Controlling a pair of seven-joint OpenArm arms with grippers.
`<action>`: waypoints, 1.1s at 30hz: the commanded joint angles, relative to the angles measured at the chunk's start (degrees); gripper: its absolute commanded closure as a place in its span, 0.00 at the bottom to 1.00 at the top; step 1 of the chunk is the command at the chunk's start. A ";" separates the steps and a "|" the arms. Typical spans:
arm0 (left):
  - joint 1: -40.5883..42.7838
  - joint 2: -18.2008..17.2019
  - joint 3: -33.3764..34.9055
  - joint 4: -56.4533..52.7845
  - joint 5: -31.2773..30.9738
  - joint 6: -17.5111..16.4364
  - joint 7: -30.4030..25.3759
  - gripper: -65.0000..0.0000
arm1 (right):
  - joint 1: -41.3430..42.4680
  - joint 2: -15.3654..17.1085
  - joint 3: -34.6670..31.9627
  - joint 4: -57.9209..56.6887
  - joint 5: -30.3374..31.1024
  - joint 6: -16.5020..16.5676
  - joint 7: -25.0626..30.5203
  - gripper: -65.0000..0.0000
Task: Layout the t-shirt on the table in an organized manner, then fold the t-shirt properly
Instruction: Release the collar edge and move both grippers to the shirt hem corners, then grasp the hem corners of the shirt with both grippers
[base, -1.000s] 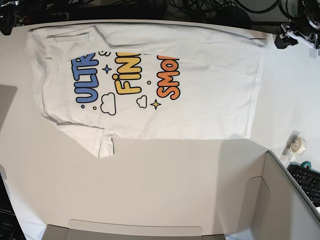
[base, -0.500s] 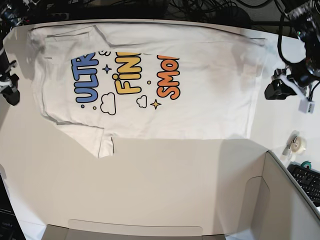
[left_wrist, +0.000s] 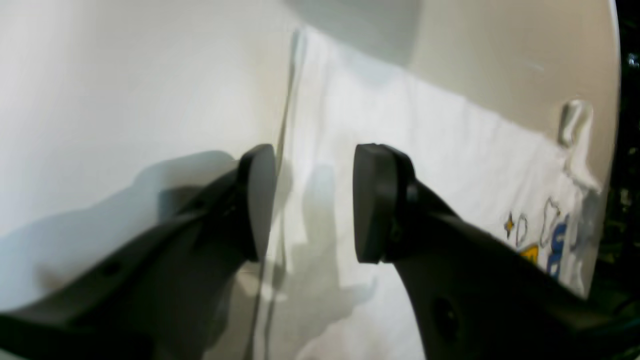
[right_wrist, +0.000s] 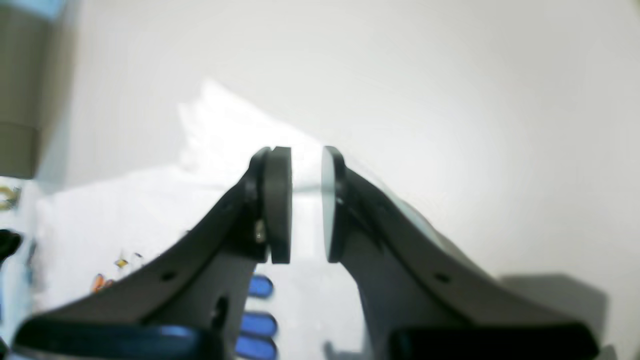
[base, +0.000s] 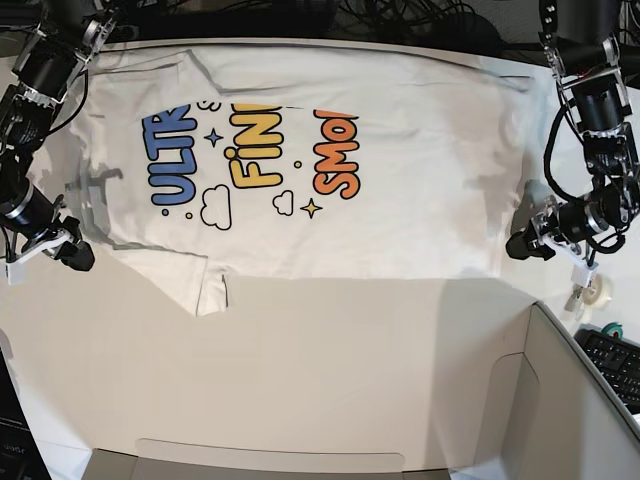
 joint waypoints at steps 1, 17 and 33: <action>-2.08 -1.41 1.00 -1.45 -0.97 -0.26 -2.26 0.61 | 1.47 1.43 0.34 0.27 0.64 0.82 0.93 0.86; -3.76 2.19 7.42 -9.81 -0.97 -0.26 -7.09 0.61 | 3.58 0.90 0.08 -8.17 0.56 0.65 1.37 0.86; -3.76 3.78 9.97 -7.61 -0.97 -0.26 -7.53 0.98 | 7.80 -0.77 0.08 -8.61 -15.97 -1.38 1.37 0.86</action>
